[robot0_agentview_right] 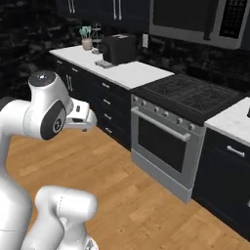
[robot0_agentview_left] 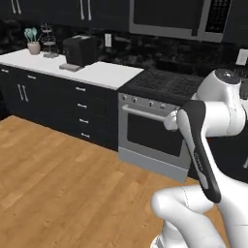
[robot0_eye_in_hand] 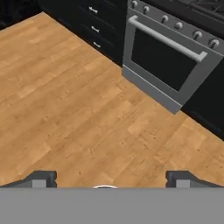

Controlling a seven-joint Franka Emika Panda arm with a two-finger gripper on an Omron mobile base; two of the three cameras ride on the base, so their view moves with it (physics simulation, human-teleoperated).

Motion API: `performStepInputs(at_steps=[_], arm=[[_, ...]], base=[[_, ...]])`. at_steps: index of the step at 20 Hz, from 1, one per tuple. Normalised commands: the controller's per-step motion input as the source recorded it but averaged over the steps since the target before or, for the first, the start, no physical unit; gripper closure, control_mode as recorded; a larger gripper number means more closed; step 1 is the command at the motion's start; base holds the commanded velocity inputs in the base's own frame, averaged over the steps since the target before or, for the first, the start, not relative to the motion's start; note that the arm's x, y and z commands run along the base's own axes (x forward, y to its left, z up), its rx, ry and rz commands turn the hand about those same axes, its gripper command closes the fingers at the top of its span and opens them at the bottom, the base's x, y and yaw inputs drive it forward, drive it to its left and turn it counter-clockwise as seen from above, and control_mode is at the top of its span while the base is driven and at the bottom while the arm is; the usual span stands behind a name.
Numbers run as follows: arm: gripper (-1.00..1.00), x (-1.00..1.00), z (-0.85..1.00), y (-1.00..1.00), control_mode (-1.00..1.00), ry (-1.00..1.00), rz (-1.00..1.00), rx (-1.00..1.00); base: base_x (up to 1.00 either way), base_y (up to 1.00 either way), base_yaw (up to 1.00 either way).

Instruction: Navigate to the stand mixer.

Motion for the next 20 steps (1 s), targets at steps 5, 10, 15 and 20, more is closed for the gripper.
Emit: performStepInputs(at_steps=[5,10,15,20], arm=[[-1.0,0.0,0.0,0.0,1.0,0.0,0.0,0.0],[-1.0,0.0,0.0,0.0,1.0,0.0,0.0,0.0],[-1.0,0.0,0.0,0.0,1.0,0.0,0.0,0.0],[-1.0,0.0,0.0,0.0,1.0,0.0,0.0,0.0]], base=[[0.92,0.08,-0.52],[0.77,0.01,-0.36],[0.13,-0.65,-0.56],[0.05,-0.99,-0.56]])
